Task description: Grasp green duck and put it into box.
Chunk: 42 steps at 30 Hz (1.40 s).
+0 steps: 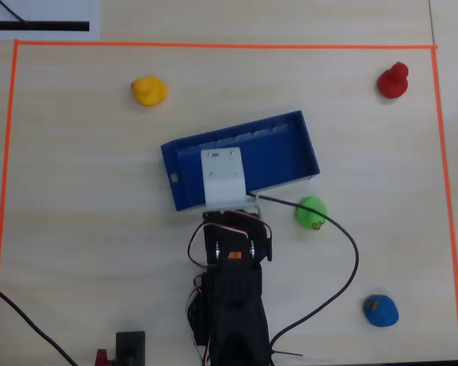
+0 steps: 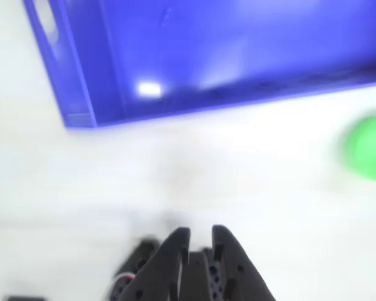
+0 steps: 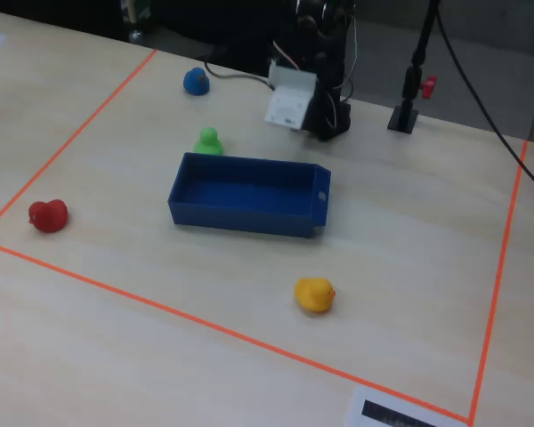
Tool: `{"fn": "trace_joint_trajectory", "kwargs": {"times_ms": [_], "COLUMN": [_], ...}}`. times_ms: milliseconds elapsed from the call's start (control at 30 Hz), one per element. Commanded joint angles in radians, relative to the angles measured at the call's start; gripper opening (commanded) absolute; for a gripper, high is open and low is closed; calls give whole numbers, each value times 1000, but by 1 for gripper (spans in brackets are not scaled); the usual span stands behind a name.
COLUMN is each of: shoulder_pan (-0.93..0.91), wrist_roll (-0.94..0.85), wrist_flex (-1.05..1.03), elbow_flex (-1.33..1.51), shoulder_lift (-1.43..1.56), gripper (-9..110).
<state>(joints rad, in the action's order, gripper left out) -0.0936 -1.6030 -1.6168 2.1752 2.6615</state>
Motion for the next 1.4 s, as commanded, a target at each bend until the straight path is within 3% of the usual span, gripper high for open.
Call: {"fn": "trace_joint_trajectory", "kwargs": {"times_ms": [0, 133, 300, 600, 733, 900, 1367], "shoulder_pan": [-153, -380, -718, -1127, -1161, -1071, -931], "wrist_roll": [41, 60, 48, -175, -224, -193, -187], "wrist_flex": [34, 97, 245, 499, 551, 543, 535], "elbow_flex": [-712, -1039, -1080, -592, -399, -241, -86], "shoulder_lift": [-336, -578, -716, -709, -675, -618, -666], "gripper": [0, 8, 22, 26, 29, 33, 36]}}
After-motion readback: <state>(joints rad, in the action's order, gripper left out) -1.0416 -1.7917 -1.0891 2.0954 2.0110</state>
